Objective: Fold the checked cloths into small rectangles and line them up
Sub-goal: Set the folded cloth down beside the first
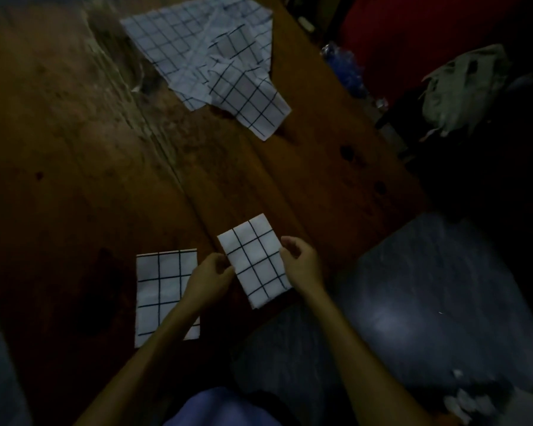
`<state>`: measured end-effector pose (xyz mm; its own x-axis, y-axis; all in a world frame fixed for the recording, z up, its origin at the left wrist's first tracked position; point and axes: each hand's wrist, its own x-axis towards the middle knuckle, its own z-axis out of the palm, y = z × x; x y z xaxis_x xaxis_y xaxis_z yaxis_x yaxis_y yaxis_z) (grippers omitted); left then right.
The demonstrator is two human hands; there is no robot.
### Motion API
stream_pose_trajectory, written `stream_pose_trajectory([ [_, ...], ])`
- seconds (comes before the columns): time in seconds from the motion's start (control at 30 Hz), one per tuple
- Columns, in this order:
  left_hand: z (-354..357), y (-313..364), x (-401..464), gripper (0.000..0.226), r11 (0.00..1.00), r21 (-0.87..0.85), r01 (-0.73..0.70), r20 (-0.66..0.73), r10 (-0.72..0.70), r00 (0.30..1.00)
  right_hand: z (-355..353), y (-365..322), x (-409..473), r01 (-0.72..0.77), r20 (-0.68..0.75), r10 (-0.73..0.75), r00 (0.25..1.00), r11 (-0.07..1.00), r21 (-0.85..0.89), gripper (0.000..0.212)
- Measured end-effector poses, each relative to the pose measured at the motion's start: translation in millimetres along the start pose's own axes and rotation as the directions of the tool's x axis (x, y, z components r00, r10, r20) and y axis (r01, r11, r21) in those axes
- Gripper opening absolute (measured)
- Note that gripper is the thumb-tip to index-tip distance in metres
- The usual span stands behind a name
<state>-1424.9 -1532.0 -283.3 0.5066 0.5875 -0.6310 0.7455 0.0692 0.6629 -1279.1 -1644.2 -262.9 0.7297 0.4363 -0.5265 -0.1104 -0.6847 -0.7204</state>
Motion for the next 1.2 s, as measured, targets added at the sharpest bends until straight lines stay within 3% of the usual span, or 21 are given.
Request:
stream_pose_trajectory([
  [0.1,-5.1,-0.6,5.8,0.038,0.997,0.068,0.035,-0.013,-0.034,0.999,-1.5,-0.7,8.0,0.015,0.001,-0.015,1.0,0.999,-0.042,0.031],
  [0.27,-14.7,13.2,-4.8,0.034,0.997,0.059,-0.045,-0.099,0.051,0.994,-11.7,-9.3,1.8,0.089,0.041,-0.087,0.995,0.995,-0.046,0.031],
  [0.4,-27.3,31.4,-38.8,0.035,0.981,0.036,-0.19,-0.232,0.193,0.953,-25.2,-30.8,-17.9,0.253,0.07,-0.251,0.966,0.967,-0.021,0.031],
  [0.53,-39.9,44.9,-98.9,0.036,0.949,0.116,-0.295,-0.347,0.317,0.883,-38.8,-54.7,-54.5,0.459,0.124,-0.455,0.882,0.889,-0.002,0.029],
  [0.7,-65.6,45.8,-202.2,0.043,0.918,0.238,-0.319,-0.504,0.397,0.767,-44.3,-84.3,-119.8,0.727,0.219,-0.703,0.677,0.686,-0.047,0.028],
  [0.8,-83.5,32.3,-262.1,0.054,0.911,0.303,-0.279,-0.561,0.407,0.721,-41.1,-103.6,-172.0,0.832,0.277,-0.791,0.546,0.55,-0.068,0.031],
  [0.9,-104.5,16.5,-321.4,0.065,0.897,0.388,-0.211,-0.653,0.429,0.624,-31.5,-121.0,-222.6,0.921,0.323,-0.864,0.387,0.379,-0.089,0.032],
  [1.0,-128.1,-12.7,-369.8,0.066,0.904,0.391,-0.173,-0.718,0.417,0.557,-12.1,-133.3,-275.1,0.963,0.383,-0.889,0.253,0.192,-0.192,0.034],
  [1.07,-143.8,-34.8,-397.0,0.07,0.906,0.389,-0.167,-0.757,0.418,0.502,11.7,-137.7,-305.1,0.98,0.408,-0.895,0.18,0.127,-0.154,0.036],
  [1.2,-181.3,-91.6,-437.3,0.054,0.914,0.383,-0.135,-0.798,0.401,0.45,80.2,-145.4,-351.7,0.996,0.436,-0.899,0.044,0.004,-0.093,0.038],
])
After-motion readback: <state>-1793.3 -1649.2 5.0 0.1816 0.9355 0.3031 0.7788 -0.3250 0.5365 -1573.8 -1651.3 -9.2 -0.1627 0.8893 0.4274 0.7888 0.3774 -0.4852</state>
